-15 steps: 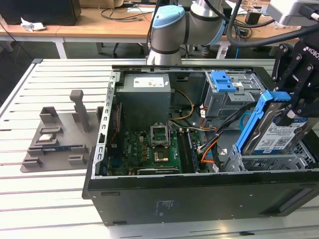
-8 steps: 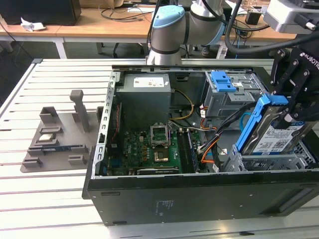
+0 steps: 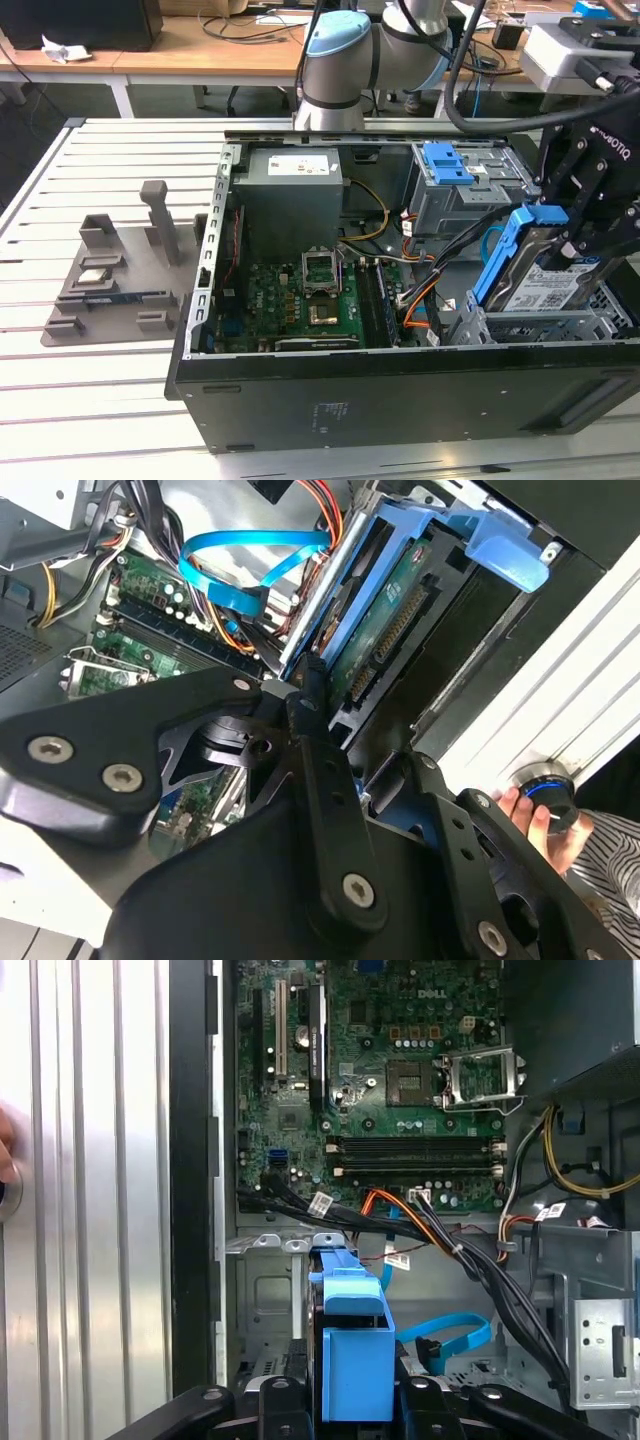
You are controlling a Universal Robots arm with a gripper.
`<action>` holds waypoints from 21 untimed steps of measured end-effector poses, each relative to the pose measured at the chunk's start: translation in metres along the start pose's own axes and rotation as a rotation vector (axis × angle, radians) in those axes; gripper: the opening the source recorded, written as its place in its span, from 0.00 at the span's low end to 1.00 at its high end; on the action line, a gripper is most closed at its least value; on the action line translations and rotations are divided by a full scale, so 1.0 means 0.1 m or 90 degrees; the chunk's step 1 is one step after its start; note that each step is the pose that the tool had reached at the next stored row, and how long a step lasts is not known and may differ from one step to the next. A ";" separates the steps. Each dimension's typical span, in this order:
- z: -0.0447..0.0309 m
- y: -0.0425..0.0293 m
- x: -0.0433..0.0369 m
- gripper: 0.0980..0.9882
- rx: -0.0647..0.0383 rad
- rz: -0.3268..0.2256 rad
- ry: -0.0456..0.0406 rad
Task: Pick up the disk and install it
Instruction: 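Insert the disk into the insertion slot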
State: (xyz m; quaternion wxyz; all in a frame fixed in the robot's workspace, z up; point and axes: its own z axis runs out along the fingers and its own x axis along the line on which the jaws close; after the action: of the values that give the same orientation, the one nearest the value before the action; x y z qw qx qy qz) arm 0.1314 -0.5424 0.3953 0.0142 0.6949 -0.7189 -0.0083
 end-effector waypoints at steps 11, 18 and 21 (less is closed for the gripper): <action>0.033 -0.001 0.000 0.38 0.000 0.000 0.0000; 0.036 -0.001 0.000 0.30 0.000 0.000 0.0000; 0.036 -0.001 0.000 0.09 0.000 0.000 0.0000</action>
State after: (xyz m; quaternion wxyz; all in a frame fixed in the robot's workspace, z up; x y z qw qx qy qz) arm 0.1314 -0.5424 0.3916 0.0142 0.6949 -0.7189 -0.0083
